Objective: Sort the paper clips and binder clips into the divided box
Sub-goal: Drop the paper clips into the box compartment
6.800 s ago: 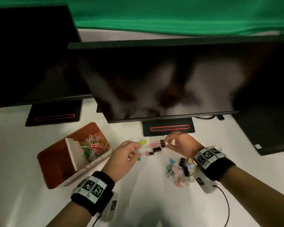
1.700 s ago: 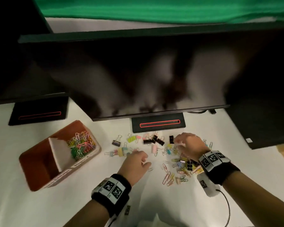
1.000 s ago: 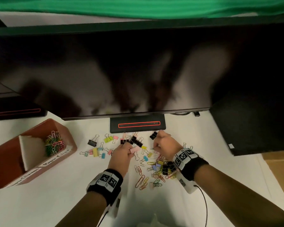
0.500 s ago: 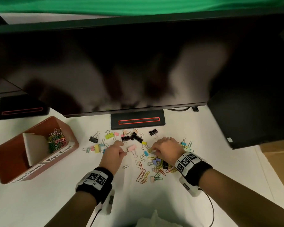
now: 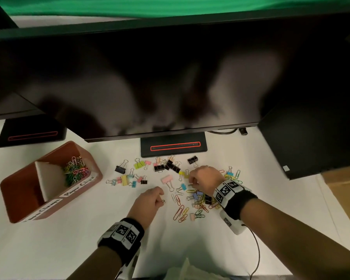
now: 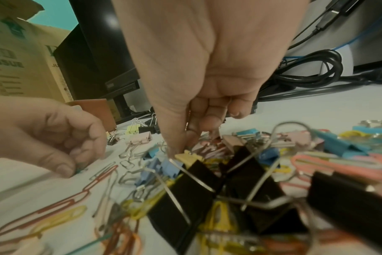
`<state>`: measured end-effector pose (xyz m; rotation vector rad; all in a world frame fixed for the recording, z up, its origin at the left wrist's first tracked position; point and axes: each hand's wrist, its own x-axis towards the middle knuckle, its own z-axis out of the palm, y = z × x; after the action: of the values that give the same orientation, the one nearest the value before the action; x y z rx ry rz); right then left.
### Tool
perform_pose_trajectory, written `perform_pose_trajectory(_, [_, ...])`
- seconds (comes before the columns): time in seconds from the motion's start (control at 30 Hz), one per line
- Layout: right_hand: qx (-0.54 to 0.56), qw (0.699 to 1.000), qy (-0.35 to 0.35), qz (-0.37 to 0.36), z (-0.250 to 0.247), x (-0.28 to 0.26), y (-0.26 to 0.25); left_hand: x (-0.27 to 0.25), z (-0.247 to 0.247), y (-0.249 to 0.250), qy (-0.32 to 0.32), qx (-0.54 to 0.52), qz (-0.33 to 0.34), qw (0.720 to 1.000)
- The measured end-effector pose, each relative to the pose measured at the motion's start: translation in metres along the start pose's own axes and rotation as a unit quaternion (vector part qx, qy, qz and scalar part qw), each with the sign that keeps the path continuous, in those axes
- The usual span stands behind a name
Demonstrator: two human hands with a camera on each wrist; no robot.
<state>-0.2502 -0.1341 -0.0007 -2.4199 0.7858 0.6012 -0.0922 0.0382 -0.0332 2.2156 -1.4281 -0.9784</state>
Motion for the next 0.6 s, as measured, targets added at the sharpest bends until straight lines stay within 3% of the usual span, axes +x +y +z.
perform_pose_trajectory(0.1, [-0.007, 1.0, -0.01, 0.001, -0.001, 0.001, -0.001, 0.004, 0.001, 0.0, -0.005, 0.027, 0.001, 1.0])
perform_pose_trajectory(0.37, [-0.015, 0.999, 0.02, -0.038, 0.001, -0.009, -0.002, 0.001, 0.004, 0.002, -0.04, 0.086, 0.09, 0.991])
perform_pose_trajectory(0.6, [-0.051, 0.997, -0.056, -0.031, 0.0, -0.002, -0.014, 0.017, 0.009, 0.022, -0.097, 0.072, 0.135, 0.983])
